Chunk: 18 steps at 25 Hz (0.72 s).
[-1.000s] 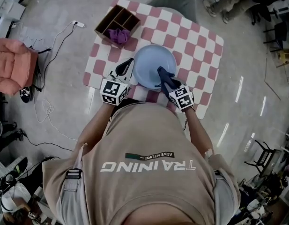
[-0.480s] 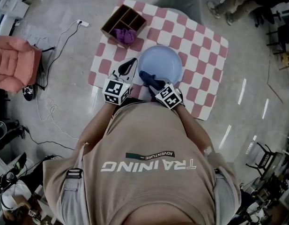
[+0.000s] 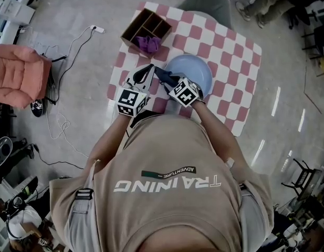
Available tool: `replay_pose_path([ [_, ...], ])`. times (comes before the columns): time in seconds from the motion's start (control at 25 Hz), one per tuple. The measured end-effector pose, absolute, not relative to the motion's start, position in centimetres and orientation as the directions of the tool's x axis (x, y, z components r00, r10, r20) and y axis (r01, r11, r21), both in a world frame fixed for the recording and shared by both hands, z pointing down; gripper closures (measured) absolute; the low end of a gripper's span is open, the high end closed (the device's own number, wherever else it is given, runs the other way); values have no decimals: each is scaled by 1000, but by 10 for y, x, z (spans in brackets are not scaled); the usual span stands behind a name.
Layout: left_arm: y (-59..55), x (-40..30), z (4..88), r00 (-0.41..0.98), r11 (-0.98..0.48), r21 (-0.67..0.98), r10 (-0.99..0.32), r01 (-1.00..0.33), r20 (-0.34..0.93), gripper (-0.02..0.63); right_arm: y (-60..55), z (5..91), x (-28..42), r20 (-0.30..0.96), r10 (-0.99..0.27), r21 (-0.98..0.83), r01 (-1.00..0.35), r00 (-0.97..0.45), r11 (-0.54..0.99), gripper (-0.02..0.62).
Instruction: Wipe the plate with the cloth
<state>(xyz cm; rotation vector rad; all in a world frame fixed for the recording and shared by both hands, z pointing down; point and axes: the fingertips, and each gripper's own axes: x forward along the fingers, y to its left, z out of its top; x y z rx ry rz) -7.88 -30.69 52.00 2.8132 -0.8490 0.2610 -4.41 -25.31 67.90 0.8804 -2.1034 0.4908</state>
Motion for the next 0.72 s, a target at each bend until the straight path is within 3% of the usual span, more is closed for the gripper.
replay_pose_path([
  [0.24,-313,-70,516,835,-829,142,-508,-541,212,591,-277,681,-22,792,-459,-49,-793,-401,608,472],
  [0.72,-287,-33,516,870,-866,147,-445,-478,212,591,-256,620,50,675,-667,-50,-921,-316,385,472],
])
